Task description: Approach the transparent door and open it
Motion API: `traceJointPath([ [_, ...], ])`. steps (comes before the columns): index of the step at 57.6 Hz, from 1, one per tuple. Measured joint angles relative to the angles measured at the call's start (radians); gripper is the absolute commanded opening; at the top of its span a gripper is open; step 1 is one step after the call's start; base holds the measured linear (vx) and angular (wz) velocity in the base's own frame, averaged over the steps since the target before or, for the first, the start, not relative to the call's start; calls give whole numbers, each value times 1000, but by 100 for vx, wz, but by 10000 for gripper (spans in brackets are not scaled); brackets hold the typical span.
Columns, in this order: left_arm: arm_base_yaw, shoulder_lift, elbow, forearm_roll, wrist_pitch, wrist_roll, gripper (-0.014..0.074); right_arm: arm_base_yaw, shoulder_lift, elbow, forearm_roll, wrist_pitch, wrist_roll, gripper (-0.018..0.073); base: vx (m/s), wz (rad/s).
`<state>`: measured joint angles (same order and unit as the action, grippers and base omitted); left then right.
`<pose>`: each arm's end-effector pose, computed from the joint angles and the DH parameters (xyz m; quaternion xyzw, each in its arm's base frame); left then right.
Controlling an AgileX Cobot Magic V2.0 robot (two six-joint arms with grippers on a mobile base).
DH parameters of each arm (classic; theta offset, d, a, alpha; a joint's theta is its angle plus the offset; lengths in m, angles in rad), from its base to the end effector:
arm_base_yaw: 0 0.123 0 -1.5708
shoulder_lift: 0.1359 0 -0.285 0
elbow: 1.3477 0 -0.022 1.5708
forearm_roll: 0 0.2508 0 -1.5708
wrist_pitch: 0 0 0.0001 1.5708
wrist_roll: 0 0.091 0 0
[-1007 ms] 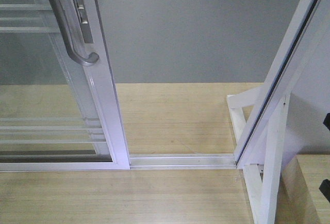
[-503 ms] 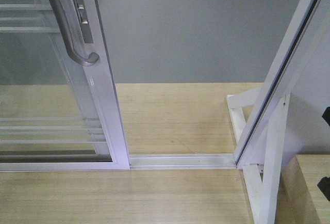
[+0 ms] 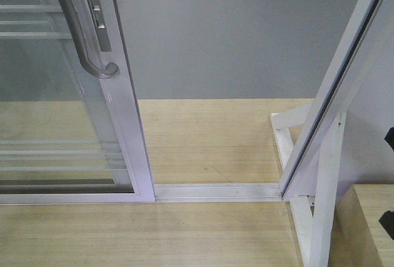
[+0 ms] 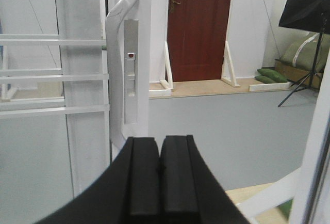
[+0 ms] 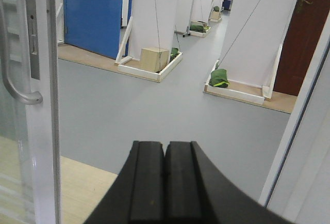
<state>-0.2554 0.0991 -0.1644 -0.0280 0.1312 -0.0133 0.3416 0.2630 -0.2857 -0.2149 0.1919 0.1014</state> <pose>0.0564 -0.0151 0.2510 0.0761 0.6954 -0.1068 0.7066 0.0718 0.0216 0.2759 -0.1507 0.7184 0.0637 0.6761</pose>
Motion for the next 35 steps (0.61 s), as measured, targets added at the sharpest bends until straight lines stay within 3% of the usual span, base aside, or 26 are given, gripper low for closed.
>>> traceJointPath([
  [10,0,-99,183,86,-44,13,3,0,0,0,0,0,0,-4,0,0],
  [35,0,-110,194,106,136,13,3,0,0,0,0,0,0,-4,0,0],
])
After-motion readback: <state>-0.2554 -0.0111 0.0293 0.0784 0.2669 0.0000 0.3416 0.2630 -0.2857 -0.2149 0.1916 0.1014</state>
